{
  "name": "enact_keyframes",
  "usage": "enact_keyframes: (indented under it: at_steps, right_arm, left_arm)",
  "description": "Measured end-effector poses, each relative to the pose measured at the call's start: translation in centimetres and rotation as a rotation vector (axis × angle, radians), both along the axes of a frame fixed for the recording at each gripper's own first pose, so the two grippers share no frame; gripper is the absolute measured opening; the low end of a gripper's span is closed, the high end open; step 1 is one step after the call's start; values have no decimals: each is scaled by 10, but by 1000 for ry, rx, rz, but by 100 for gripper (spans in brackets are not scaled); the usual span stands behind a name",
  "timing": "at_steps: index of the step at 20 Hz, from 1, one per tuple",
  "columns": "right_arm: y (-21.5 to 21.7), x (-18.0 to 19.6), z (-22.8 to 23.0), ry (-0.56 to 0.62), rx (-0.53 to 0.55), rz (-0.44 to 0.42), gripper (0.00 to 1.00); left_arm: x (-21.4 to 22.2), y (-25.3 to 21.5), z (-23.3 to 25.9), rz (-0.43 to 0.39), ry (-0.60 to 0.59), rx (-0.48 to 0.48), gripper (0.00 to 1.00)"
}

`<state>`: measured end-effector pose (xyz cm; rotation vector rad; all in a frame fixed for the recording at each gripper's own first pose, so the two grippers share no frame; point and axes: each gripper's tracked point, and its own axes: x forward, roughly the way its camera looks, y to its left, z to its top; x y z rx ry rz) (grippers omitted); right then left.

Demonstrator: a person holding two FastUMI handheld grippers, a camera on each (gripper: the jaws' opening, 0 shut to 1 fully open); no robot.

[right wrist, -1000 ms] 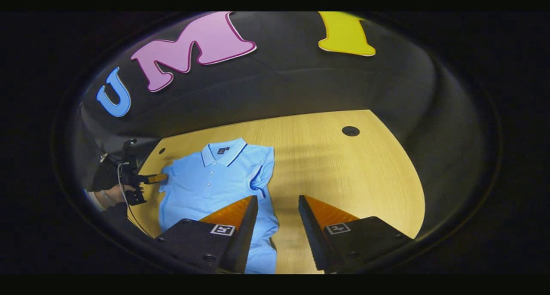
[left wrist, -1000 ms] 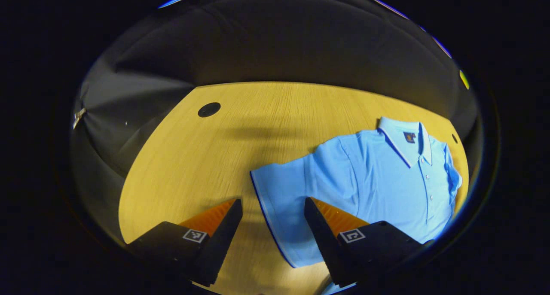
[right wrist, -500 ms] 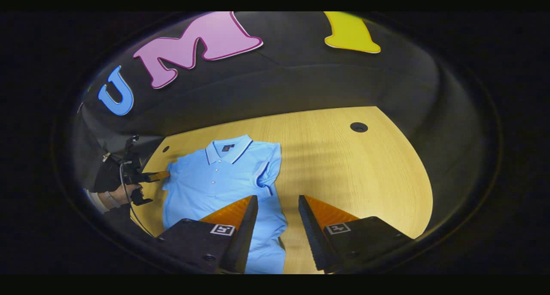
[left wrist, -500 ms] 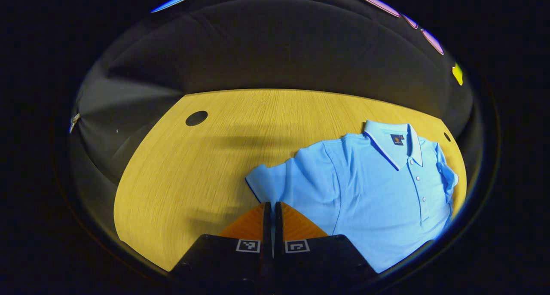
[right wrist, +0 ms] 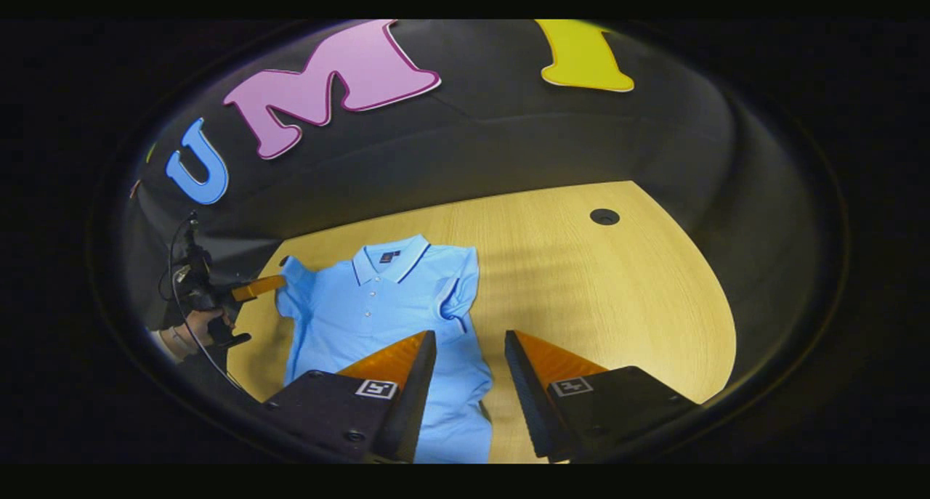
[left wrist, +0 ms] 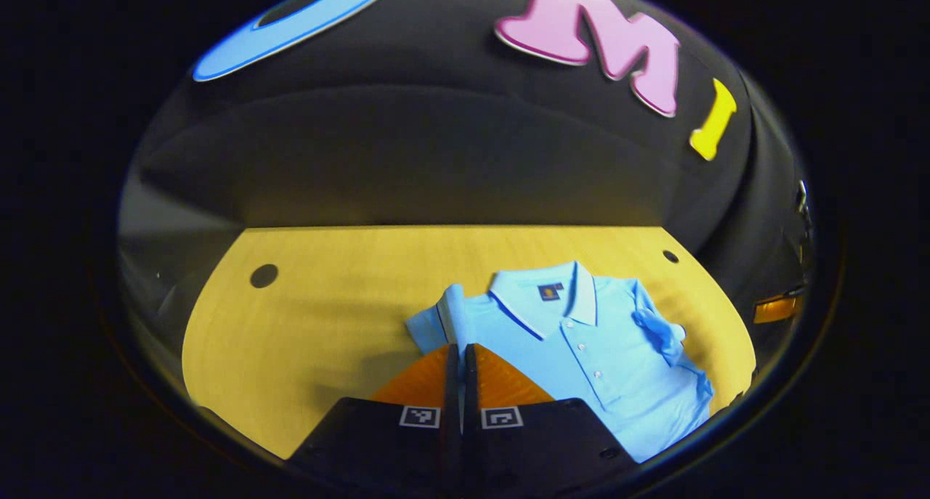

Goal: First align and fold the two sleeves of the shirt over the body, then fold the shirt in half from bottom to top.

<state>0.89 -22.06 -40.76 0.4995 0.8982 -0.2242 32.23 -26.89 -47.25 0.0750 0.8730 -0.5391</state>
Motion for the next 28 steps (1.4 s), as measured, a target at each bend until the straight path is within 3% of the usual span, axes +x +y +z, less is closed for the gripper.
enact_keyframes:
  at_steps: [2, 4, 6, 8, 9, 12, 13, 16, 20, 25, 28]
  right_arm:
    - [1, -3, -1, 4, -13, 14, 61]
    - [2, -8, -2, 11, -24, 23, 61]
    - [5, -14, -6, 12, -20, 20, 61]
    - [6, -24, -17, 30, -22, 12, 61]
    - [8, -29, -21, 38, -26, 9, 61]
    - [16, -40, -23, 31, -24, 7, 61]
    - [19, -44, -20, 22, -22, 7, 61]
    - [23, -53, -7, -14, -23, -5, 61]
    - [33, -76, 4, -23, -11, -11, 61]
    - [59, -114, 10, -13, -7, 5, 62]
    - [78, -141, 6, 15, 2, 21, 62]
  left_arm:
    - [-19, -16, -18, -53, 64, 12, 6]
    - [-35, -18, -44, -107, 114, 92, 9]
    - [-42, -8, -70, -114, 153, 189, 13]
    - [-47, -10, -74, -101, 188, 179, 19]
    - [-51, -13, -71, -96, 198, 156, 31]
    - [-55, -9, -47, -107, 165, 156, 93]
    - [-58, -7, -34, -114, 141, 144, 99]
    - [-80, 10, 14, -82, 85, 69, 97]
    - [-146, 59, 63, 14, 116, -41, 96]
    - [-237, 124, 68, 100, 186, -48, 97]
    - [-288, 139, 55, 134, 270, -59, 97]
